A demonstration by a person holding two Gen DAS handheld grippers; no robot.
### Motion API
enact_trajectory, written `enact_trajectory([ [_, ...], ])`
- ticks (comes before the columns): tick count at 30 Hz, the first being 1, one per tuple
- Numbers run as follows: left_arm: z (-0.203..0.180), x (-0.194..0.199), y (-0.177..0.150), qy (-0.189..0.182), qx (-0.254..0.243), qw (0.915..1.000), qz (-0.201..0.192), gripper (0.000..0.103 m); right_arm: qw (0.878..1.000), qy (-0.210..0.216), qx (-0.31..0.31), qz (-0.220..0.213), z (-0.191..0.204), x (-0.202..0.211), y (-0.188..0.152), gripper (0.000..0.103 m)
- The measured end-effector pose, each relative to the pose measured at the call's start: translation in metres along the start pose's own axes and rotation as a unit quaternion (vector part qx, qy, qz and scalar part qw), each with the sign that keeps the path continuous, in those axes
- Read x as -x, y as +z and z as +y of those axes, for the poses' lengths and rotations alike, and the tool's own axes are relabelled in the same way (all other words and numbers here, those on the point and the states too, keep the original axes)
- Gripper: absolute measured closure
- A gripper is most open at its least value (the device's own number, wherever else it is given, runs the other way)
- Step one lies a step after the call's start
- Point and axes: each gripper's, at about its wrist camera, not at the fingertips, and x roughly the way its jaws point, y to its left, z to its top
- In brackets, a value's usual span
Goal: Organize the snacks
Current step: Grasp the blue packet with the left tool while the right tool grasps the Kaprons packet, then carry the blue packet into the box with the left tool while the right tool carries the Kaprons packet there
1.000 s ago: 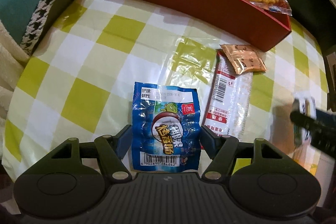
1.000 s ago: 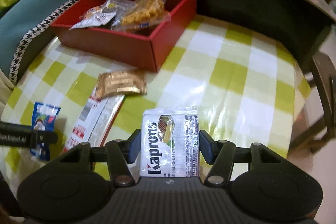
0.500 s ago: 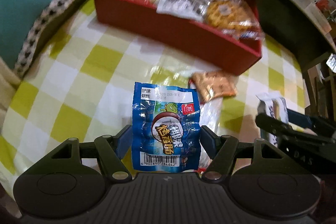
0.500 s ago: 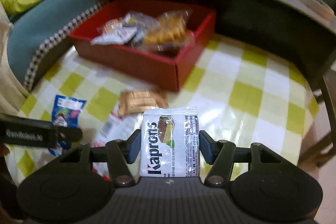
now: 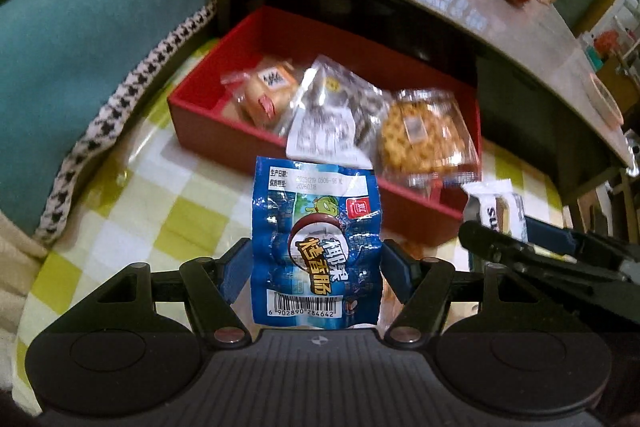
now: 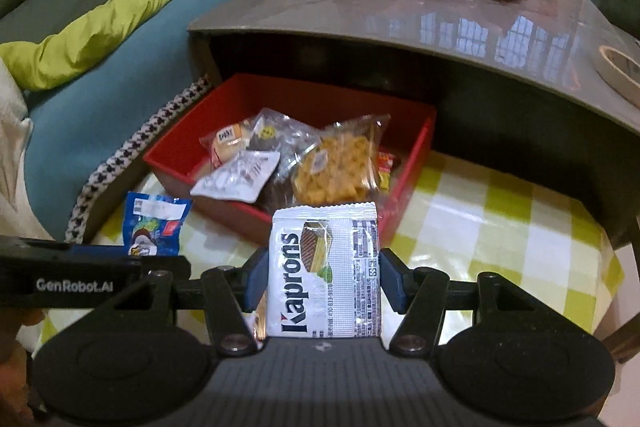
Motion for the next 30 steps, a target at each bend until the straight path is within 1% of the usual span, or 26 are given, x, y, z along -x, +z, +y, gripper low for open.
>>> enact_trajectory([
  [2,-0.002,0.0,0.007,-0.003,0.0,1.0,-0.005,0.029,1.0,0.003,0.003,-0.003,0.002,-0.002,0.005,0.035],
  [13,-0.005,-0.011,0.041,0.01,-0.006,0.9995,-0.029,0.029,1.0,0.004,-0.01,-0.018,-0.002,-0.019,0.033,0.035],
  [20,-0.007,-0.026,0.067,0.018,-0.01,0.9988,-0.044,0.029,0.999,0.008,-0.023,-0.028,-0.011,-0.038,0.054,0.035],
  [24,-0.007,-0.041,0.078,0.034,-0.016,0.9983,-0.045,0.029,0.999,0.013,-0.023,-0.029,-0.012,-0.053,0.063,0.035],
  [30,0.0,-0.057,0.086,0.039,-0.009,0.9985,-0.037,0.028,0.999,0.014,-0.02,-0.031,-0.01,-0.068,0.07,0.035],
])
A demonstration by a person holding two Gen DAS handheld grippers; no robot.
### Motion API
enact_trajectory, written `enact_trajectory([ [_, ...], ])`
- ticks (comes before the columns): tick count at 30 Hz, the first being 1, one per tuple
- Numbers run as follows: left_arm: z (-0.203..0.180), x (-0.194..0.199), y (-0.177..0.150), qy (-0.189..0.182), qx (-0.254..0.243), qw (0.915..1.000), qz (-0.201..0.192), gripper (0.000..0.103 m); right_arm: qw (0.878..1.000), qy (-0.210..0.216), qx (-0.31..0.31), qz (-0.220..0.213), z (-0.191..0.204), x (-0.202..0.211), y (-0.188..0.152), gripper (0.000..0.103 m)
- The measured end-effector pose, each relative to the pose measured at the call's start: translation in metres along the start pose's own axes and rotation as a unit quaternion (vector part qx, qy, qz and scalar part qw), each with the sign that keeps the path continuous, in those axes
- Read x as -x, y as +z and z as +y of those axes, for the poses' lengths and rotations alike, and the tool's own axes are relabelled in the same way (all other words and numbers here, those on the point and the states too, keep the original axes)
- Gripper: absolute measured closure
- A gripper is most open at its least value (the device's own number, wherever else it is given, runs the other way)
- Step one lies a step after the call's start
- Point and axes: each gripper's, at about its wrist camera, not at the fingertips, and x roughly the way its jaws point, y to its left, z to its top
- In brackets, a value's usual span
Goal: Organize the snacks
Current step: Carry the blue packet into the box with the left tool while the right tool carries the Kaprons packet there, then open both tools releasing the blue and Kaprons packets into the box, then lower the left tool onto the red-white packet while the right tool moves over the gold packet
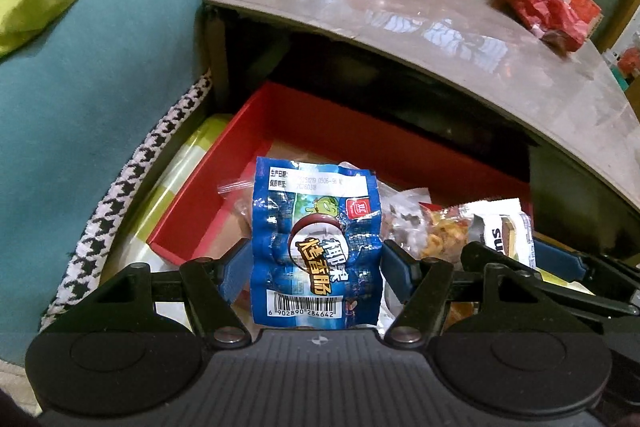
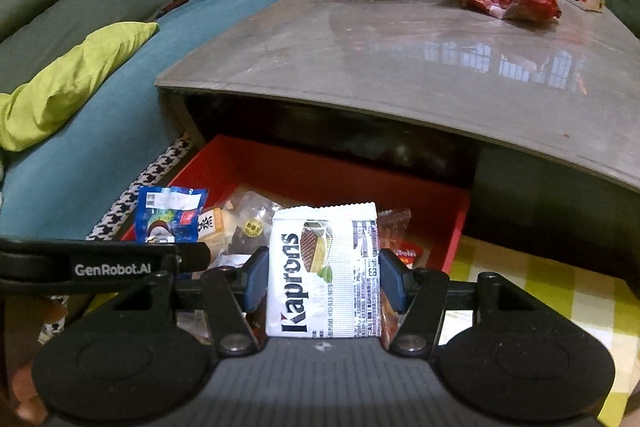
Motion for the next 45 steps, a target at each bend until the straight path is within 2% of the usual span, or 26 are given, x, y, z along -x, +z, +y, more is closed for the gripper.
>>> enact_trajectory([
  [9,0.002,-0.008,-0.002,-0.001,0.01,0.9999,0.007,0.028,1.0,0.003,0.003,0.001,-0.001,-0.009,-0.001,0.034],
  [13,0.003,-0.006,0.0,-0.003,0.011,0.9999,-0.002,0.022,1.0,0.001,-0.001,-0.006,-0.003,-0.007,0.0,0.034],
  [21,0.003,0.0,-0.003,-0.001,0.009,1.0,-0.002,0.021,1.0,-0.008,0.013,-0.016,0.002,0.003,0.001,0.033],
  [27,0.004,0.02,-0.013,-0.011,0.009,0.9999,-0.008,0.018,1.0,-0.011,0.02,-0.021,0.002,0.024,-0.005,0.032],
  [34,-0.004,0.036,-0.053,-0.012,-0.021,0.9995,0.019,0.017,1.0,-0.005,0.027,-0.006,0.002,0.05,-0.025,0.032],
  [40,-0.012,0.042,-0.097,-0.045,-0.026,0.9963,0.068,0.017,0.999,0.001,0.043,0.012,0.0,0.075,-0.053,0.031],
  [45,-0.033,0.036,-0.134,-0.049,-0.045,0.9924,0.103,0.016,0.998,0.011,0.051,0.031,-0.006,0.087,-0.075,0.03],
])
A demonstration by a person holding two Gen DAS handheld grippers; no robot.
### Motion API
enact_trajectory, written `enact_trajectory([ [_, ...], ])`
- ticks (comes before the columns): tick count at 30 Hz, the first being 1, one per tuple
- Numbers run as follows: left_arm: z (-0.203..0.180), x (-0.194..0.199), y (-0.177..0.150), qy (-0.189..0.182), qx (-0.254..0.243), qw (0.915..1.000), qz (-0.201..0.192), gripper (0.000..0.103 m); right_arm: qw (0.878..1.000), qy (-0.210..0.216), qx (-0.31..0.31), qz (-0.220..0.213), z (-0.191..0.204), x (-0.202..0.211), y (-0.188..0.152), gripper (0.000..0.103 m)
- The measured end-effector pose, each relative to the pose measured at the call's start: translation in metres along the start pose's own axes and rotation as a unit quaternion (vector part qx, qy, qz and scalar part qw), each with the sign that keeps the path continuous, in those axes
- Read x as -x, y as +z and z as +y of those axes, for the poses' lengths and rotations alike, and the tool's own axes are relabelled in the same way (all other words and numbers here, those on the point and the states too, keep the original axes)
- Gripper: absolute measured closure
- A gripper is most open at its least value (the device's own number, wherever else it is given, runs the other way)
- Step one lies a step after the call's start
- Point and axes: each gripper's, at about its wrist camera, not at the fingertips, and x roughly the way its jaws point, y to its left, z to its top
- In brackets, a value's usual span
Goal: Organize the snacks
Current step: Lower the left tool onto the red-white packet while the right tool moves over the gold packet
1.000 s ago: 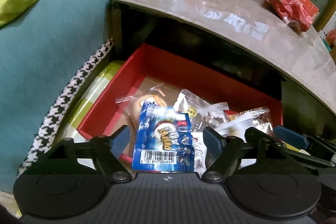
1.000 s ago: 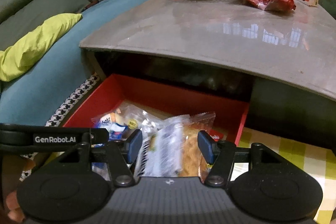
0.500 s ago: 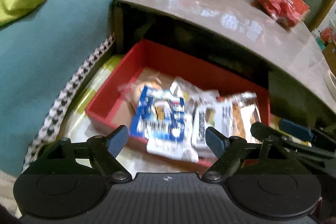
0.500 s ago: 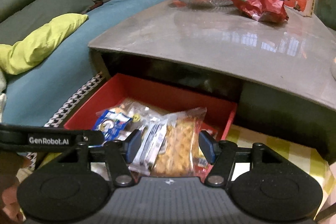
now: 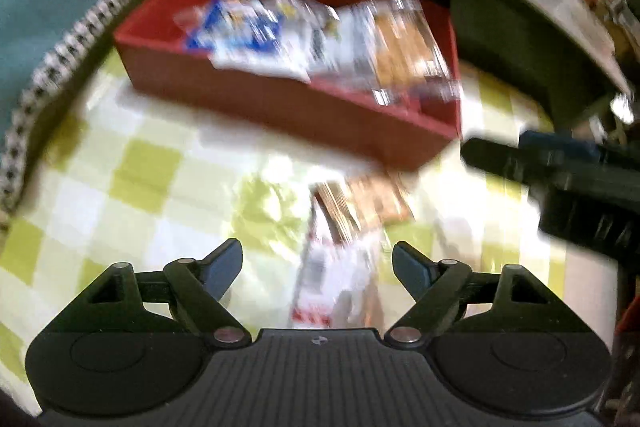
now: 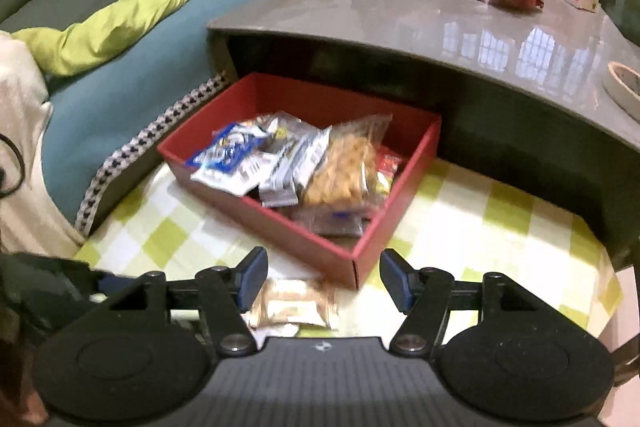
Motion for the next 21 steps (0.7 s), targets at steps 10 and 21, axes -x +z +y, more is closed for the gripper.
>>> enact_trajectory([
  [10,-0.017,-0.053,-0.017,0.037,-0.022,0.9978,0.051,0.034,1.0,0.015,-0.011,0.023,-0.012,-0.002,-0.012,0.03],
  [21,0.027,-0.027,-0.048,0.043,-0.015,0.9958,0.079,0.045,0.995,0.055,0.003,0.088,0.009,-0.047,-0.016,0.03],
])
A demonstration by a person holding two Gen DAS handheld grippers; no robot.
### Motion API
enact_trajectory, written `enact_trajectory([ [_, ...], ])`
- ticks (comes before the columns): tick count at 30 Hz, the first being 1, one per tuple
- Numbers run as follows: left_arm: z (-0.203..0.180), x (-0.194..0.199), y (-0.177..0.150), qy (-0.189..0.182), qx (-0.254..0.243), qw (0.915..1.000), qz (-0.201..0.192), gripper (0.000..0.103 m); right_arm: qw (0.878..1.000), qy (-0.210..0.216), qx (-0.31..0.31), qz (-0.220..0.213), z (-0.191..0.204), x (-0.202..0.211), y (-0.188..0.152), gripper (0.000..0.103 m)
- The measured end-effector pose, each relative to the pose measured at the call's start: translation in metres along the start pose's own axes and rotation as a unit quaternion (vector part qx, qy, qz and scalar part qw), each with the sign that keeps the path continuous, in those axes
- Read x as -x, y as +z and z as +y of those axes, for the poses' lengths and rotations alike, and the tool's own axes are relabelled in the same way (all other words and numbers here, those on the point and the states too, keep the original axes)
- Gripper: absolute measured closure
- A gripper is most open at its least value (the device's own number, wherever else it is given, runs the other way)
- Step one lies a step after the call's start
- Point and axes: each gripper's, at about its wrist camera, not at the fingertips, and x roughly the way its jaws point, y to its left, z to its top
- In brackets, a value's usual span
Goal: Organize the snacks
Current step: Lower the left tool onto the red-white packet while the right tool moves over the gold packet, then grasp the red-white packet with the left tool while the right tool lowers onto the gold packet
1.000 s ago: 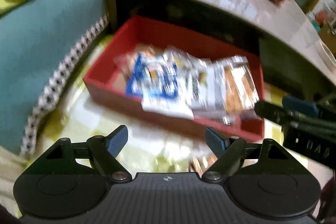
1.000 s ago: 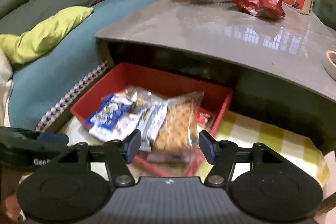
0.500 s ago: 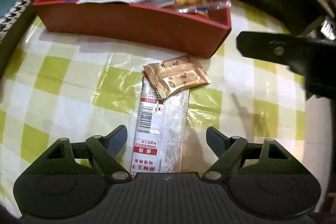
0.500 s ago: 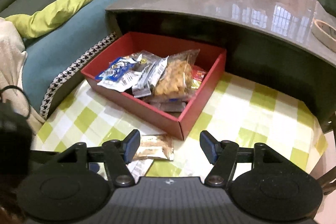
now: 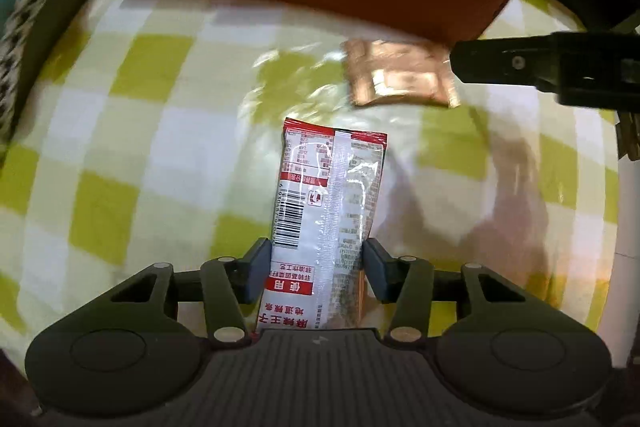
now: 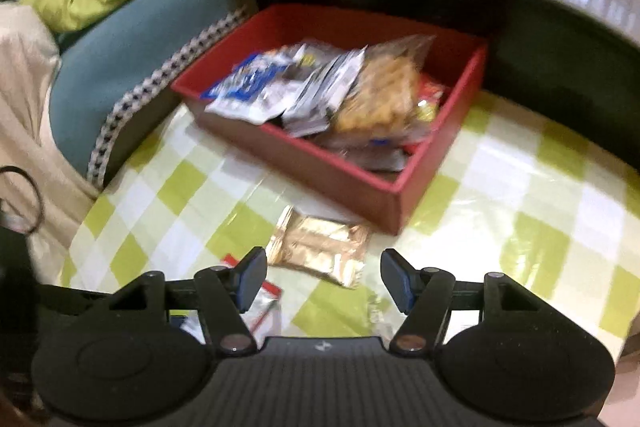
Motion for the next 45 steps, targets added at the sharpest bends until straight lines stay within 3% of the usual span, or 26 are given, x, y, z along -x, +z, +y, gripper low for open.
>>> enact_trajectory([
  [10,0.048,0.0,-0.011,-0.013,0.032,0.9993,0.013,0.044,0.998,0.037,0.056,0.011,0.017,-0.057,0.014,0.03],
  [13,0.05,0.001,-0.011,-0.018,0.034,0.9991,0.015,0.043,0.997,0.045,0.065,0.012,0.022,-0.067,0.017,0.018],
  [16,0.053,0.002,-0.01,-0.021,0.032,0.9991,0.016,0.043,0.995,0.058,0.079,0.022,0.025,-0.068,0.017,0.016],
  [18,0.056,0.002,-0.009,-0.023,0.034,0.999,0.017,0.042,0.994,0.057,0.083,0.037,0.024,-0.065,0.013,0.016],
  [23,0.05,0.003,-0.01,-0.027,0.035,0.9989,0.017,0.041,0.986,0.117,0.025,0.114,0.017,-0.062,-0.012,0.016],
  [25,0.052,0.003,-0.011,-0.029,0.038,0.9987,0.017,0.039,0.987,0.11,0.042,0.113,0.022,-0.051,-0.019,0.016],
  [28,0.052,0.003,-0.012,-0.027,0.04,0.9987,0.016,0.04,0.989,0.087,0.101,0.062,0.031,-0.033,-0.009,0.016],
  [35,0.047,-0.002,-0.009,-0.026,0.036,0.9989,0.017,0.039,0.96,0.05,0.258,0.096,0.054,-0.067,0.03,0.018],
  [39,0.047,-0.005,-0.009,-0.03,0.028,0.9989,0.021,0.036,0.94,0.082,0.307,0.122,0.061,-0.081,0.027,0.015],
  [45,0.05,-0.006,-0.009,-0.036,0.027,0.9988,0.018,0.036,0.938,0.093,0.316,0.11,0.048,-0.076,0.017,0.014],
])
